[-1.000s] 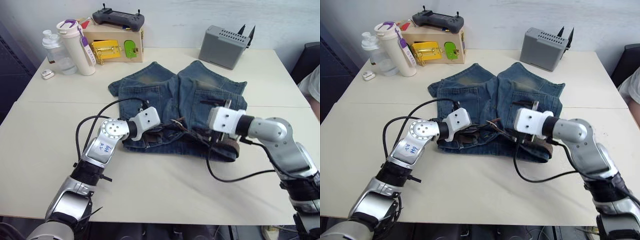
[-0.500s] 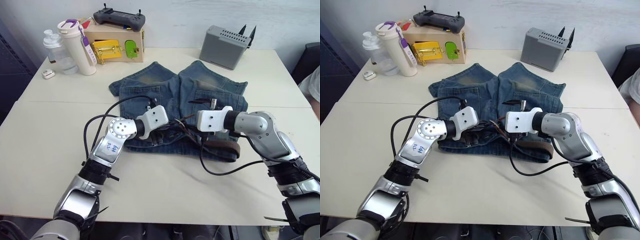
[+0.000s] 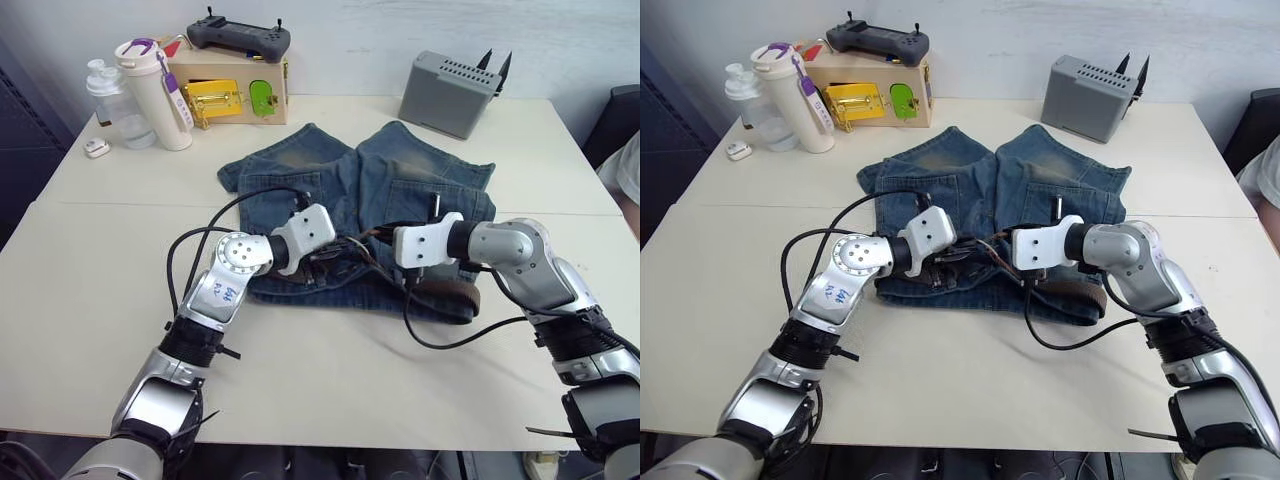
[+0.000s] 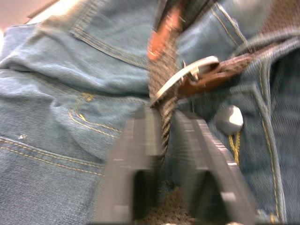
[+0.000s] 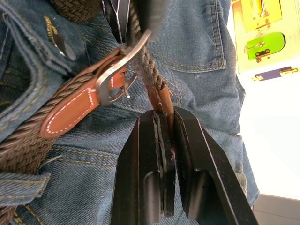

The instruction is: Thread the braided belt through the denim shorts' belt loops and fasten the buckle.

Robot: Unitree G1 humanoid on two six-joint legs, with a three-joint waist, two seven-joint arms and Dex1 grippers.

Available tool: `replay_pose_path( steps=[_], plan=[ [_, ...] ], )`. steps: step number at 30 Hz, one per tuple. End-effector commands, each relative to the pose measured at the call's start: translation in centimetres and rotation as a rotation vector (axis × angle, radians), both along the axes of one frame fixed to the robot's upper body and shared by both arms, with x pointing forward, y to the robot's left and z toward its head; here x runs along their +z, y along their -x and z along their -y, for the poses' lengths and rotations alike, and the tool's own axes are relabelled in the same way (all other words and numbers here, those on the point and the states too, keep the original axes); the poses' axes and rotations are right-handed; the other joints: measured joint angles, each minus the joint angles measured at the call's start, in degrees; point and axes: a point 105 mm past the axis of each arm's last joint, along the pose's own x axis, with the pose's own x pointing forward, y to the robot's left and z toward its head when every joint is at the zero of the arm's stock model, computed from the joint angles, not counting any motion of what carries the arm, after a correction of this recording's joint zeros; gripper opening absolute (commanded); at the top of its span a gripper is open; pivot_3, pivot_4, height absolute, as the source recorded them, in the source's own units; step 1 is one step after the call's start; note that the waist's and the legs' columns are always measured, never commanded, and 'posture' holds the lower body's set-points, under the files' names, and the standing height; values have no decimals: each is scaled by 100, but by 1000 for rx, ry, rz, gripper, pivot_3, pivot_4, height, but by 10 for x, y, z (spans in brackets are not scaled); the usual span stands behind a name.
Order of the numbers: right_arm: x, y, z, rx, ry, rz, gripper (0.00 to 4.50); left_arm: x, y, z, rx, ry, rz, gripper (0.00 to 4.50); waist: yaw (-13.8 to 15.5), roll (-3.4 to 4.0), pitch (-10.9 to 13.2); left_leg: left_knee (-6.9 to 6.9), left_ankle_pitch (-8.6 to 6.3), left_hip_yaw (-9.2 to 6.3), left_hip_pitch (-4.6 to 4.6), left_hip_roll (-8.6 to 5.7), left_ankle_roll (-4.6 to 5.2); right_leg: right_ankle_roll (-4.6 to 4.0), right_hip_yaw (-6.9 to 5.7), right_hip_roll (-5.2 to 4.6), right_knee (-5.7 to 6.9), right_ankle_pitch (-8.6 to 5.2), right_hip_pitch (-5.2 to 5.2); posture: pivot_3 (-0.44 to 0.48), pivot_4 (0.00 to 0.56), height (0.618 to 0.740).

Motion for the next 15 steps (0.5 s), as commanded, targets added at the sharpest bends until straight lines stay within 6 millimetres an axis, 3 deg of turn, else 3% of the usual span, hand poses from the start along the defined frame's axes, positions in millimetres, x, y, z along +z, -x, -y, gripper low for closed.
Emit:
replay_pose_path(
  steps=[1, 4, 5, 8, 15],
  plan=[
    [18, 0, 10, 5, 14, 60, 0, 26, -1, -15, 16, 41, 46, 2938, -4, 0, 0, 0, 0, 0, 0, 0, 0, 0, 0, 0, 0, 0, 0, 0, 150, 736],
    [25, 1, 27, -21, 21, 68, 0, 35, 1, -31, 27, 74, 18, 4236, -1, 0, 0, 0, 0, 0, 0, 1, -1, 0, -1, 0, -1, 0, 0, 0, 150, 736],
    [28, 1, 34, -34, 23, 70, 0, 37, 4, -33, 19, 92, -5, 4457, -1, 0, 0, 0, 0, 0, 0, 1, 0, 0, 0, 0, -1, 0, 0, 0, 150, 736],
    [37, 3, 47, -55, 30, 81, 0, 41, 12, -29, -25, 125, -51, 4457, 17, 0, 0, 3, 0, -1, -1, 0, 0, 0, -1, -1, -4, 0, 2, 0, 150, 736],
    [56, -1, 60, -98, 23, 112, 0, 56, 21, 14, -91, 225, -60, 4457, 9, 0, 0, 8, -1, -1, 1, 1, 1, 0, -1, -1, -3, 0, 7, 0, 150, 736]
  ],
)
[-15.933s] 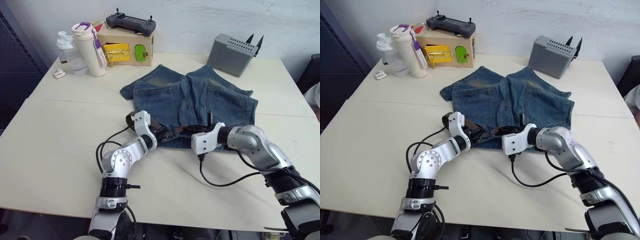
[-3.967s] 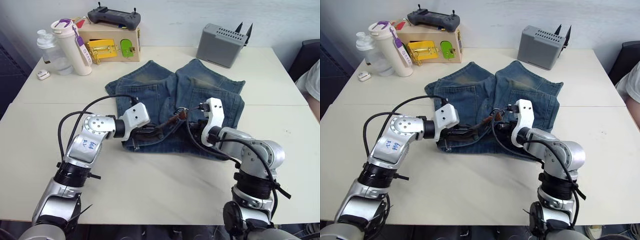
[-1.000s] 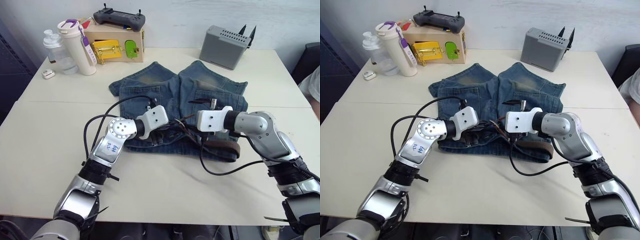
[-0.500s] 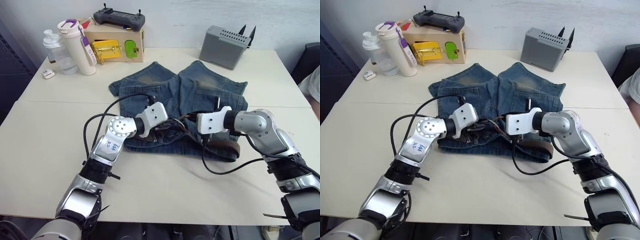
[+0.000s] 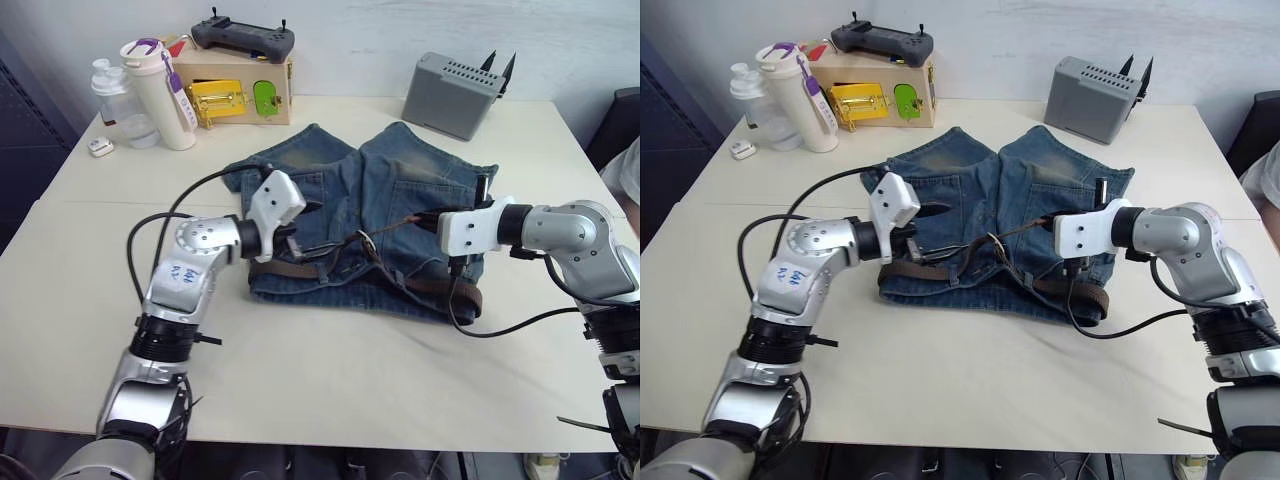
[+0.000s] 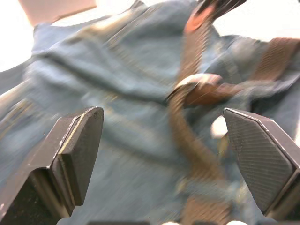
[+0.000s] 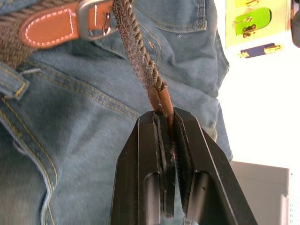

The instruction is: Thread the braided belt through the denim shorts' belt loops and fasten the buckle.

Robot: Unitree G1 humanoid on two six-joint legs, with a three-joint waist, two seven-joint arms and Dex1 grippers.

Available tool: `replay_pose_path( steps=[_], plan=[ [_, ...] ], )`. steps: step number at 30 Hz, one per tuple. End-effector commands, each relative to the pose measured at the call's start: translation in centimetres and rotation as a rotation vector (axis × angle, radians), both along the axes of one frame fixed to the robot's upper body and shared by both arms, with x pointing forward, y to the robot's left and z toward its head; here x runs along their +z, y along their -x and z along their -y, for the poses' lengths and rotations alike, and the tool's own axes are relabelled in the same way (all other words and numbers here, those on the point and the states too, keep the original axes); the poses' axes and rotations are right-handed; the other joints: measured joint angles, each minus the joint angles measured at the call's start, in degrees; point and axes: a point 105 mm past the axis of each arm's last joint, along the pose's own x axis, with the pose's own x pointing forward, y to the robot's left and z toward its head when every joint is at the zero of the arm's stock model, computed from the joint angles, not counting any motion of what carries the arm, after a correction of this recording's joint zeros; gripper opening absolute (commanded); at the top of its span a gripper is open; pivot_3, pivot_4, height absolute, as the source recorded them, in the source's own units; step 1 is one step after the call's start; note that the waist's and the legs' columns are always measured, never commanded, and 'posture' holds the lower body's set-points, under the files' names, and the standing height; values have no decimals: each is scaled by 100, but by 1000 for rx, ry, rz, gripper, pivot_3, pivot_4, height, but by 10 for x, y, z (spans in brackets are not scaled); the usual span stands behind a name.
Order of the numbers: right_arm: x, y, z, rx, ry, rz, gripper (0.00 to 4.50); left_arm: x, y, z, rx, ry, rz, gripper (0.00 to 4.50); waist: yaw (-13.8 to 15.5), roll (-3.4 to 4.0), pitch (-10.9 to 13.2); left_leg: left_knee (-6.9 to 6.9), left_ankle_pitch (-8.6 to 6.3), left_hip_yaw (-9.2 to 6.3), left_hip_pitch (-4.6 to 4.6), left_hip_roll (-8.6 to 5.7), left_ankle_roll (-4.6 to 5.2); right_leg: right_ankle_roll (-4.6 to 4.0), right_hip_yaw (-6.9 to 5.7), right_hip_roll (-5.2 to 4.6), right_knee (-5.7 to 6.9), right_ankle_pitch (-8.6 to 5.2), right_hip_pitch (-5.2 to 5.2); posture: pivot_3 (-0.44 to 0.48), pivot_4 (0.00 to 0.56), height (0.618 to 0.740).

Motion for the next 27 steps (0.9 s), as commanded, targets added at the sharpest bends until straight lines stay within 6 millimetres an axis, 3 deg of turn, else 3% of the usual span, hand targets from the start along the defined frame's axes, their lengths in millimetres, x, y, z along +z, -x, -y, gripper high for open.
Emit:
replay_pose_path(
  steps=[1, 9, 12, 15, 20, 25, 27],
  plan=[
    [34, 0, 5, -13, -45, 79, 0, 22, 0, 21, 2, 32, 75, 4457, 0, 0, 0, 0, 0, 1, 0, 0, 0, 0, 0, 0, 0, 0, -1, 0, 150, 736],
    [38, 6, -17, 25, -67, 79, 0, 20, -21, 49, 83, -28, 154, 4457, -6, 0, 0, -2, 0, 2, 1, 1, -1, 0, 2, 5, 1, 0, -2, 0, 150, 736],
    [44, 9, -21, 25, -85, 88, 0, 12, -23, 53, 65, -101, 190, 3719, 3, 0, 0, -2, 0, 2, 0, 1, -1, 0, 2, 5, 1, 0, -4, 0, 150, 736],
    [49, 12, -24, 30, -98, 93, 0, 8, -23, 57, 43, -129, 207, 2469, 5, 1, 0, -2, 0, 3, 0, 1, -1, 0, 3, 4, 1, 0, -4, 0, 150, 736],
    [48, 16, -27, 25, -101, 86, 0, 27, -19, 65, 15, -29, 209, 21, 11, 0, 0, -2, 0, 3, 0, 1, -1, 0, 3, 4, 1, 0, -4, 0, 150, 736],
    [30, 17, -20, -60, -184, -44, 0, 22, -18, 60, 14, 28, 93, 21, 9, 0, 0, -2, 1, 2, 0, 1, -1, 0, 2, 4, 2, 0, -4, 0, 150, 736],
    [24, 19, -15, -109, -278, -124, 872, 17, -20, 55, 35, 36, 43, 0, 17, 0, 0, -2, 1, 2, -1, 1, -1, 0, 3, 4, 3, 0, -3, 0, 150, 736]
  ],
)
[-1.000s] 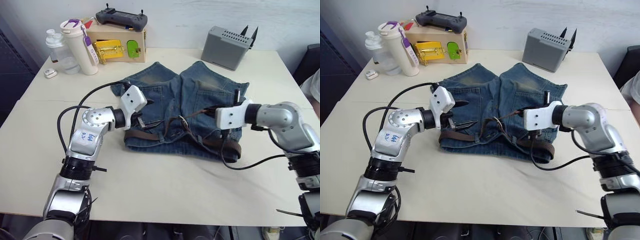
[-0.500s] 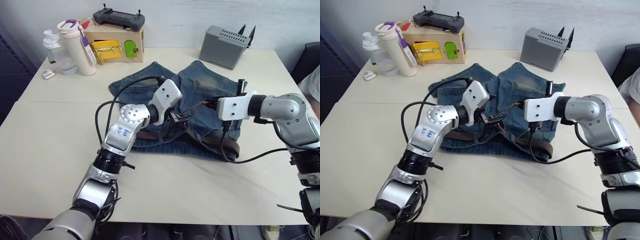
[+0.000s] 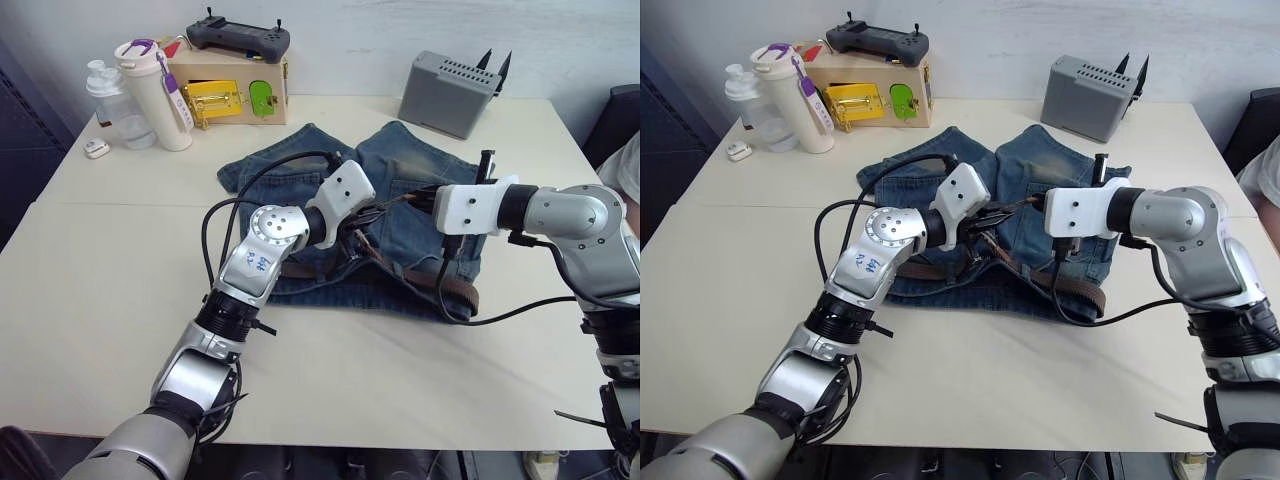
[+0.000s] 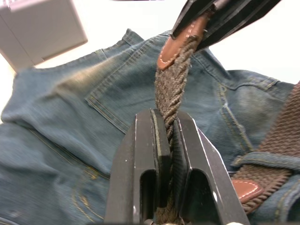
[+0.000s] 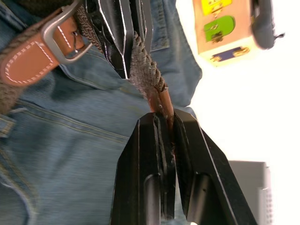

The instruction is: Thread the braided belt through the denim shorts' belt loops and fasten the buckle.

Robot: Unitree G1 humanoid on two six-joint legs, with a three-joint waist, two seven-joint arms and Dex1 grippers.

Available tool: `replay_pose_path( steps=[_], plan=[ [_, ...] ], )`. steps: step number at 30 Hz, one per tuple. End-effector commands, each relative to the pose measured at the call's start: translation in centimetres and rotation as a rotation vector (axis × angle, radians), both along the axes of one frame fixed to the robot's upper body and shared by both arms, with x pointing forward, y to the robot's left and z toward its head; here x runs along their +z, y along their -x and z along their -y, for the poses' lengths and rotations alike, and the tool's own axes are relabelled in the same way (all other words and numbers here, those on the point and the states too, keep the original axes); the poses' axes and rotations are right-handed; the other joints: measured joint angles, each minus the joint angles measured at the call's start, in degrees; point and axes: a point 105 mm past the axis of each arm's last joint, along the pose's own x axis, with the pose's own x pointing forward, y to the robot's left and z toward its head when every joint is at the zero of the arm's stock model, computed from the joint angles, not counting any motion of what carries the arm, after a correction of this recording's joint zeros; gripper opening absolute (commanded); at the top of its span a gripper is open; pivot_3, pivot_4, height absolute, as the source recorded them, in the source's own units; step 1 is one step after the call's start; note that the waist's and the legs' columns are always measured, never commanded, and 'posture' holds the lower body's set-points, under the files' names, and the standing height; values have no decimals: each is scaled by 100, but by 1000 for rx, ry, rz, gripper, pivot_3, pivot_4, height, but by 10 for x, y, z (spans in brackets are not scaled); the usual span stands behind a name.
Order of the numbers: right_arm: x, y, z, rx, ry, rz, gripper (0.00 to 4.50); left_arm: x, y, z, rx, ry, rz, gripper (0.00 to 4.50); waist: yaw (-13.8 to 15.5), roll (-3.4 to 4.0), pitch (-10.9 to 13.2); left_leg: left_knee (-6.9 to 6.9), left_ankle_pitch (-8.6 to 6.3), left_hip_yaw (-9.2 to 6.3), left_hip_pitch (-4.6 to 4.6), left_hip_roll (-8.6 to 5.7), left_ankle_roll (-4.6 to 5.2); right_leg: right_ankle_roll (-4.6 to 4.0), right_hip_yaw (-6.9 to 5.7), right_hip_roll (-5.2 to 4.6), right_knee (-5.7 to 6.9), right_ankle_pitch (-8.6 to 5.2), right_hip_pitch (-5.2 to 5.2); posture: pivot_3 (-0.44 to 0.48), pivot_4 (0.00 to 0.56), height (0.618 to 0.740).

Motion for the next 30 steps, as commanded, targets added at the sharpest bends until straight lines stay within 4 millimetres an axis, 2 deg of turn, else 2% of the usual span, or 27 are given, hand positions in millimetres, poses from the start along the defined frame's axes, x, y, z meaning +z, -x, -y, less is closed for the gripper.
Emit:
replay_pose_path(
  steps=[1, 4, 5, 8, 9, 10, 13, 14, 16, 20, 21, 25, 29, 30],
  plan=[
    [-2, 7, 7, -58, -171, -122, 1404, 17, 4, -5, 2, 97, -30, 0, 4, 0, 0, 1, 0, -1, 0, 0, 0, 0, -1, 0, 7, 0, 1, 0, 150, 736],
    [-11, 14, 11, -85, -313, -233, 2609, 13, 4, -10, 31, 155, -125, 0, 7, 0, 0, 1, 0, -2, 0, 0, 0, 0, -1, -1, 8, 0, 1, 0, 150, 736],
    [-13, 16, 12, -93, -370, -265, 2870, 14, 4, -13, 44, 189, -163, 0, 8, 0, 0, 1, 0, -2, 0, 0, 0, 0, -1, -1, 9, 0, 1, 0, 150, 736],
    [-20, 20, 10, -108, -549, -373, 4247, 22, 0, -23, 86, 354, -333, 0, -11, 0, 0, 1, 0, -4, -1, 1, 0, 0, -1, -1, 9, 0, 1, 0, 150, 736],
    [-22, 20, 7, -108, -619, -413, 4434, 26, 0, -26, 87, 414, -399, 0, -17, 0, 0, 1, 0, -6, 0, 2, 0, 0, -2, 0, 8, 0, 2, 0, 150, 736],
    [-24, 20, 4, -104, -679, -463, 4434, 29, 0, -29, 88, 472, -454, 0, -22, 0, 0, 1, 0, -6, 0, 2, -1, 0, -2, 0, 7, 0, 1, 0, 150, 736],
    [-24, 19, -7, -77, -807, -562, 3670, 32, 0, -36, 102, 584, -571, 0, -19, 0, 0, 1, 2, -6, 1, 2, -3, 0, -2, 0, 8, 0, 0, 0, 150, 736],
    [-23, 18, -12, -66, -834, -592, 3051, 31, 2, -37, 101, 601, -605, 0, -20, 0, 0, 0, 2, -6, 1, 2, -4, 0, -2, 0, 8, 0, 0, 0, 150, 736],
    [-23, 7, -23, -71, -933, -649, 2254, 24, 7, -37, 98, 627, -693, 0, -29, 0, 0, 0, 1, -6, 1, 1, -3, 0, -2, 0, 8, 0, 0, 0, 150, 736],
    [-21, -6, -47, -40, -1007, -734, 240, 17, 10, -36, 120, 683, -790, 0, -19, -1, 0, 0, 2, -6, 1, 1, -8, 0, -2, 0, 10, 0, -4, 0, 150, 736],
    [-20, -7, -50, -35, -1010, -742, 71, 17, 10, -36, 124, 690, -801, 0, -18, -1, 0, 1, 2, -5, 0, 1, -7, 0, -1, 0, 10, 0, -4, 0, 150, 736],
    [-32, -6, -71, 7, -948, -822, 71, 13, 10, -34, 139, 713, -838, 0, -16, -1, 0, 0, 1, -4, -1, -1, -7, 0, -1, 0, 11, 0, -4, 0, 150, 736],
    [-73, 3, -83, -34, -822, -949, 71, 11, 1, -44, 220, 766, -847, 0, -20, -1, -1, -3, 0, -3, -1, -1, -9, 1, 0, 1, 9, 0, -6, 0, 150, 736],
    [-78, 4, -82, -41, -809, -955, 71, 10, -1, -47, 233, 773, -846, 0, -21, -1, 0, -4, 0, -3, 0, -1, -9, 1, 0, 1, 10, 0, -5, 0, 150, 736]
  ],
)
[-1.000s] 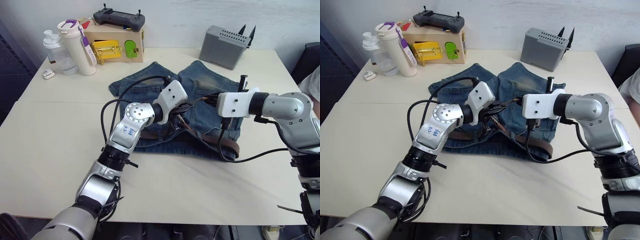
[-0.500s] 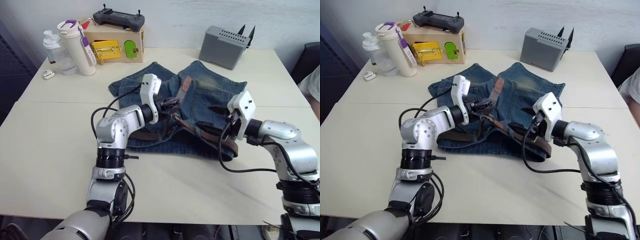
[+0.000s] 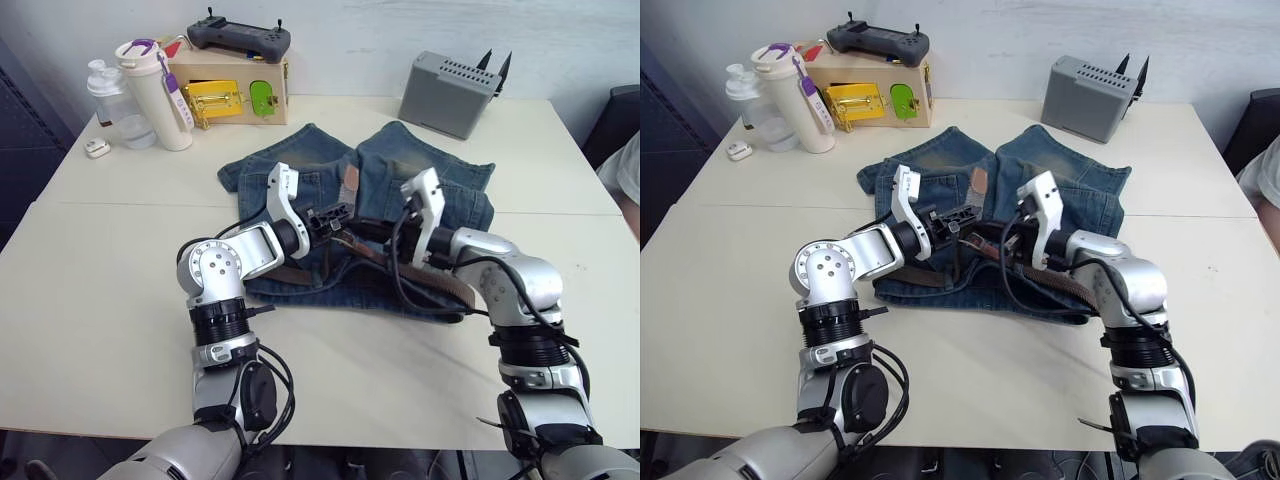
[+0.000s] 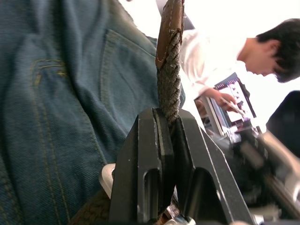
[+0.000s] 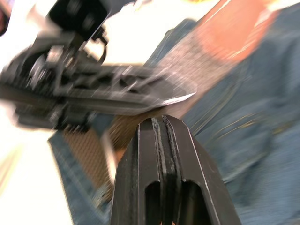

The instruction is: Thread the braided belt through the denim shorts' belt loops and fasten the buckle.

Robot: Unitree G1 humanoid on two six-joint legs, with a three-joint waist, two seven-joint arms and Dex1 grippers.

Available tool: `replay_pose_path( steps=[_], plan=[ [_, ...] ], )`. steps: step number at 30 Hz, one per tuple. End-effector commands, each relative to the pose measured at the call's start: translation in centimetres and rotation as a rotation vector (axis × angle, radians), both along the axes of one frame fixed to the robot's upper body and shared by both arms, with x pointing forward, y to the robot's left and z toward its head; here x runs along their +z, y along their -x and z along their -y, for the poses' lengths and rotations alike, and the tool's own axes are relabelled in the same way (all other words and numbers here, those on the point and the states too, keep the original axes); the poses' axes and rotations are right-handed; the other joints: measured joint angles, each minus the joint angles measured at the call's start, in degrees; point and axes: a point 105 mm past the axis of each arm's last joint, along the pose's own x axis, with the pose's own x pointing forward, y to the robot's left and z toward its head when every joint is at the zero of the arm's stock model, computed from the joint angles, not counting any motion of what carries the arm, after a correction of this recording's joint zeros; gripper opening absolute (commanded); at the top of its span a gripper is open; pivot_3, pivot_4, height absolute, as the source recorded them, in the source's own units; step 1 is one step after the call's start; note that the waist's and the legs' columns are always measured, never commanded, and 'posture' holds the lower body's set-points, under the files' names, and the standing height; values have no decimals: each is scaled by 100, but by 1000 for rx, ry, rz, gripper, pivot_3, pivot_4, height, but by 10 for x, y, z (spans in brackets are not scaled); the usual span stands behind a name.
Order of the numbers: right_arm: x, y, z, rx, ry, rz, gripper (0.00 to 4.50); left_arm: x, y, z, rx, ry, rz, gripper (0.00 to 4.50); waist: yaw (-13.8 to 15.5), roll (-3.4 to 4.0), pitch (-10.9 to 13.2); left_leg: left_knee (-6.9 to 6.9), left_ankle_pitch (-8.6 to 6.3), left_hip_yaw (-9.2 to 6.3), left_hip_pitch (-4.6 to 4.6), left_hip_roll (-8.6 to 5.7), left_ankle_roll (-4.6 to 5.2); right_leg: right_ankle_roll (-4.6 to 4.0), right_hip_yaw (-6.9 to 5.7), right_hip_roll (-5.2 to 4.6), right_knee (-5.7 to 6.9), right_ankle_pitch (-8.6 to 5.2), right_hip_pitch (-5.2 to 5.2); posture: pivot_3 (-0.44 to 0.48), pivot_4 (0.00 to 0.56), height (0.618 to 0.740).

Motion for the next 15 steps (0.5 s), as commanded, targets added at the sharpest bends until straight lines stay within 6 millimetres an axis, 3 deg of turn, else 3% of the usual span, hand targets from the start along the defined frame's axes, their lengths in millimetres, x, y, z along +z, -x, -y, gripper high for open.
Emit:
replay_pose_path(
  steps=[1, 7, 12, 15],
  plan=[
    [-20, 6, -3, 33, 48, -46, 71, 15, -3, -9, 43, 31, 45, 0, -3, 0, 0, 0, 0, 0, -1, 0, -1, 0, 0, 1, -1, 0, -1, 0, 150, 736],
    [-60, 11, 1, 53, 229, -40, 71, 16, -3, -25, 74, 29, 48, 0, 1, -3, -2, -1, -1, 2, 1, 0, -2, 0, 2, 1, -3, 0, -2, 0, 150, 736],
    [-81, 6, 8, 19, 337, -27, 71, 9, 0, -41, 90, -6, 32, 0, -10, -32, -23, -1, -3, 2, 8, 1, -8, 0, 2, 3, -2, 0, 0, 0, 150, 736],
    [-50, 8, 4, 47, 224, 44, 71, -6, 5, -57, 111, -62, 7, 0, -9, -36, -30, -2, -4, 0, 13, 2, -13, 0, 3, 3, -2, 0, 3, 0, 150, 736]
  ],
)
